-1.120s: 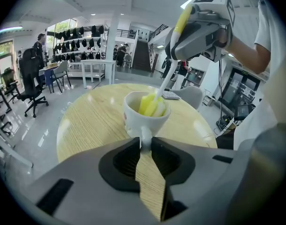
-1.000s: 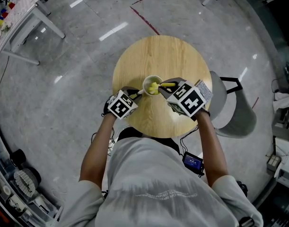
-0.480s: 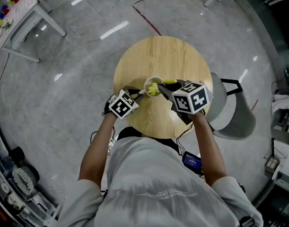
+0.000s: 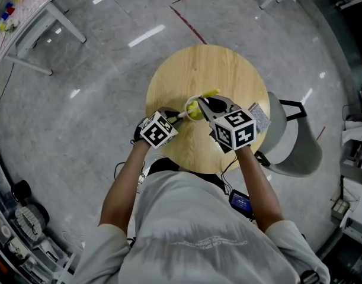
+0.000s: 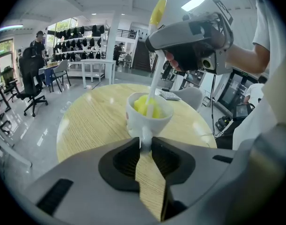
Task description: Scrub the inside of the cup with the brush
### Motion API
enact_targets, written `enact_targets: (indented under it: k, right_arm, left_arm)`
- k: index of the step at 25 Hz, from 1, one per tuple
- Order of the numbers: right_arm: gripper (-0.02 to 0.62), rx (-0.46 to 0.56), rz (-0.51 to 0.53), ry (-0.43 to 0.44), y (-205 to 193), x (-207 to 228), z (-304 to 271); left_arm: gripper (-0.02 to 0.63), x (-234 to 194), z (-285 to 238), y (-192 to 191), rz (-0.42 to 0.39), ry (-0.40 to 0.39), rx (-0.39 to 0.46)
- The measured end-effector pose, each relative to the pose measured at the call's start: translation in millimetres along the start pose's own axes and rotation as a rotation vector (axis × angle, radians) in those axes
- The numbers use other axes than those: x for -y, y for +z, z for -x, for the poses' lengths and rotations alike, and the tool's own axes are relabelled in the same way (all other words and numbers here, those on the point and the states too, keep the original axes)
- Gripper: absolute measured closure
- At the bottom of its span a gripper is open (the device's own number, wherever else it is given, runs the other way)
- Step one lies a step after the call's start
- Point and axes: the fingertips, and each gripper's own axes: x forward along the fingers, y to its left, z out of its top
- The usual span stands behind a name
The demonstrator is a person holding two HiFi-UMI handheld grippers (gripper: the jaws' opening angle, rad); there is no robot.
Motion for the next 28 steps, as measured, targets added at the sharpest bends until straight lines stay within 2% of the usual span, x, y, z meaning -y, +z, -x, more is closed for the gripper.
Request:
enact_targets:
  k: [10,15,21,28]
  right_arm:
    - [0.541,0.069,0.091,-0.040,7.9,1.1,-1.1]
    - [0.541,0.094,0.135,-0.091,6.1,13.4,1.0]
    - [0.538,0.046,0.233,-0.100,1.9,9.8,8.2]
    - [0.537,0.009,0.220,-0.082,-3.1,11.0,12.0]
  left_arm:
    - [0.518,0.9,2.0,-1.1,-0.001,0.001,0.002]
    - [0.518,0.0,-0.9,-1.0,-0.004,0.007,0.003]
    - [0.518,-2.6,0.6,-1.2,-0.014,0.021,0.000]
    - [0.518,-4.1,1.0,-1.7,-0.008,0.015,0.001]
